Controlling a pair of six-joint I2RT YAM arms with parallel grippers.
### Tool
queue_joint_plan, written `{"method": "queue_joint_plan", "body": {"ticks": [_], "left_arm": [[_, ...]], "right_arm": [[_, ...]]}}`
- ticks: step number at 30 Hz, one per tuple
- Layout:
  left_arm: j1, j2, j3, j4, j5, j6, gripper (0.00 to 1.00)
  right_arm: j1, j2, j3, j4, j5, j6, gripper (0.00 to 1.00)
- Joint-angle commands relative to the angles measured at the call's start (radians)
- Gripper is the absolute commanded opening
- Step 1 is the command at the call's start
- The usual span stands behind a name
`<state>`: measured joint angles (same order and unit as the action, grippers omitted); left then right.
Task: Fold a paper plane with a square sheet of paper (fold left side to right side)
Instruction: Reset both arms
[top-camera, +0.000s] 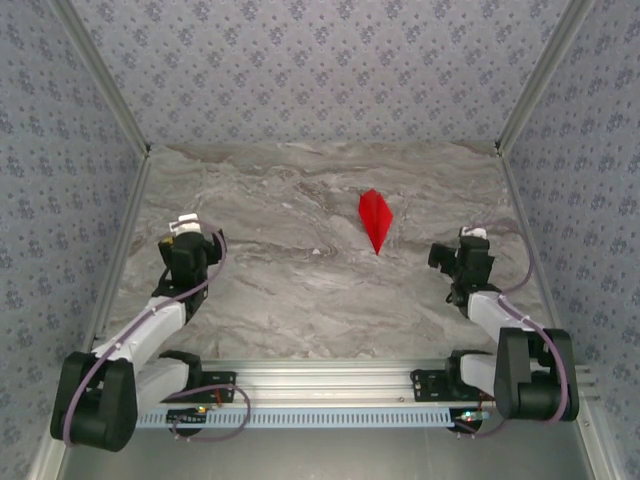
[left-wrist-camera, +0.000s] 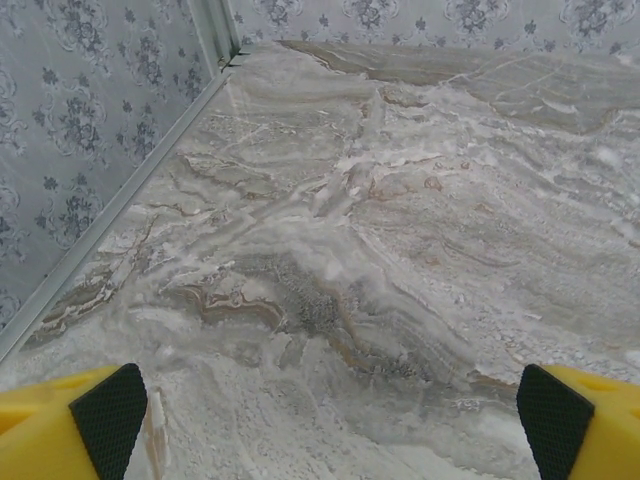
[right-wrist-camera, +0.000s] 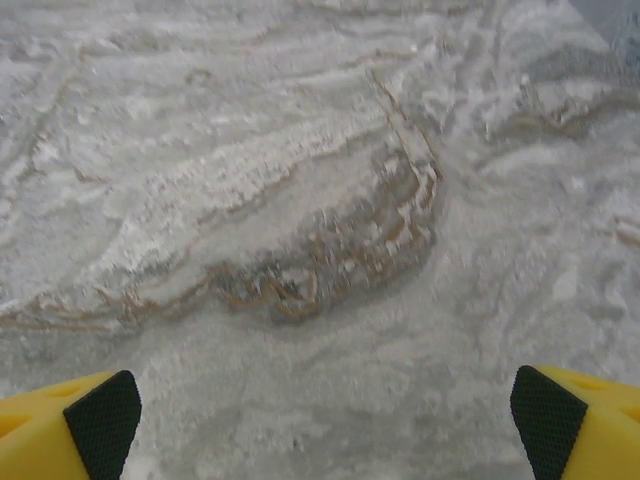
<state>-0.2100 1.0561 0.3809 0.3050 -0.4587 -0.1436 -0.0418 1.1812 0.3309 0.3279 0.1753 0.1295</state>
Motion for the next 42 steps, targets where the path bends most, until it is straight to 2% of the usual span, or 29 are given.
{"method": "queue_joint_plan", "body": {"ticks": [1, 3, 4, 7, 12, 13, 15, 22, 27, 29, 31, 42], "left_arm": [[0.018, 0.069, -0.058, 0.192, 0.042, 0.083, 0.98], [0.018, 0.133, -0.078, 0.298, 0.067, 0.111, 0.98], [0.024, 0.146, -0.065, 0.288, 0.104, 0.12, 0.98], [0.034, 0.208, -0.067, 0.398, 0.163, 0.145, 0.98], [0.07, 0.25, -0.045, 0.415, 0.251, 0.18, 0.98], [0.079, 0.247, -0.05, 0.423, 0.271, 0.182, 0.98], [0.098, 0.244, -0.056, 0.431, 0.307, 0.18, 0.98], [0.15, 0.278, -0.036, 0.439, 0.401, 0.188, 0.98], [0.233, 0.485, -0.06, 0.707, 0.452, 0.121, 0.98], [0.237, 0.465, -0.004, 0.556, 0.47, 0.125, 0.98], [0.244, 0.471, 0.036, 0.488, 0.473, 0.121, 0.98], [0.247, 0.477, 0.032, 0.505, 0.462, 0.115, 0.98]], "right_arm": [[-0.012, 0.028, -0.025, 0.264, -0.043, -0.062, 1.0], [-0.013, 0.064, -0.026, 0.331, -0.068, -0.088, 1.0], [-0.013, 0.087, -0.024, 0.365, -0.08, -0.098, 1.0], [-0.013, 0.163, -0.011, 0.45, -0.107, -0.111, 1.0], [0.0, 0.348, 0.0, 0.604, -0.156, -0.14, 1.0], [0.0, 0.328, 0.029, 0.514, -0.169, -0.149, 1.0], [-0.002, 0.342, 0.057, 0.477, -0.175, -0.146, 1.0], [-0.003, 0.341, 0.057, 0.474, -0.177, -0.145, 1.0], [-0.001, 0.34, 0.058, 0.476, -0.174, -0.147, 1.0], [0.0, 0.342, 0.057, 0.474, -0.173, -0.147, 1.0], [0.001, 0.342, 0.058, 0.474, -0.173, -0.148, 1.0], [0.004, 0.341, 0.058, 0.474, -0.168, -0.149, 1.0]]}}
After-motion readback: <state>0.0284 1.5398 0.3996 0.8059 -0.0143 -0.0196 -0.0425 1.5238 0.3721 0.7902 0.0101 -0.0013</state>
